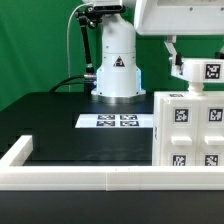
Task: Assemble cabinet
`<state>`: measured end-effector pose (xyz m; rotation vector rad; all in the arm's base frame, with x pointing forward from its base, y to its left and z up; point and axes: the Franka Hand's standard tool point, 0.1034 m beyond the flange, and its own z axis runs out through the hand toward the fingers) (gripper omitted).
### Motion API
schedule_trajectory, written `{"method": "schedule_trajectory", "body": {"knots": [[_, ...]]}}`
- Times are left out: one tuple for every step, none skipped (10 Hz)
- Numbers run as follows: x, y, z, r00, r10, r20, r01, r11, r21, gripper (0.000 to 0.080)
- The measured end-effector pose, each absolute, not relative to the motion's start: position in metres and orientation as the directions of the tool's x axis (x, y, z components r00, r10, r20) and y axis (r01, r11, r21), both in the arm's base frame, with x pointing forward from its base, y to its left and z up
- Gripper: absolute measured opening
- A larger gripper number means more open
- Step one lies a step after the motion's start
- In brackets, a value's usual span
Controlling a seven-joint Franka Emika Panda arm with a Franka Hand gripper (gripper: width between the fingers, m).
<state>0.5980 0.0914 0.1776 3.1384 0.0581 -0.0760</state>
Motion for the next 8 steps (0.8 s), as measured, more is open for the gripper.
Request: {"method": "schedule_trajectory", "body": {"knots": [[0.5998,0.0917,0.1778,0.998,0.037,-0.046,0.037,-0.999,0.001,0.056],[0.6021,0.0917,0.1781,0.998,0.049,-0.044,0.049,-0.999,0.0,0.056],[0.6055,0.0917,0.1783,0.997,0.063,-0.04,0.063,-0.998,0.0,0.056],[0.6073,0.092,0.1785,0.997,0.069,-0.038,0.069,-0.998,0.0,0.056],[0.6074,0.092,0.1785,0.997,0.073,-0.037,0.073,-0.997,0.0,0.056],[0.6079,0.0917,0.1785,0.996,0.082,-0.035,0.082,-0.997,-0.001,0.056],[0.6083,0.091,0.1786,0.995,0.093,-0.033,0.093,-0.996,-0.001,0.056],[0.6082,0.0917,0.1787,0.995,0.097,-0.033,0.097,-0.995,0.001,0.056]]}}
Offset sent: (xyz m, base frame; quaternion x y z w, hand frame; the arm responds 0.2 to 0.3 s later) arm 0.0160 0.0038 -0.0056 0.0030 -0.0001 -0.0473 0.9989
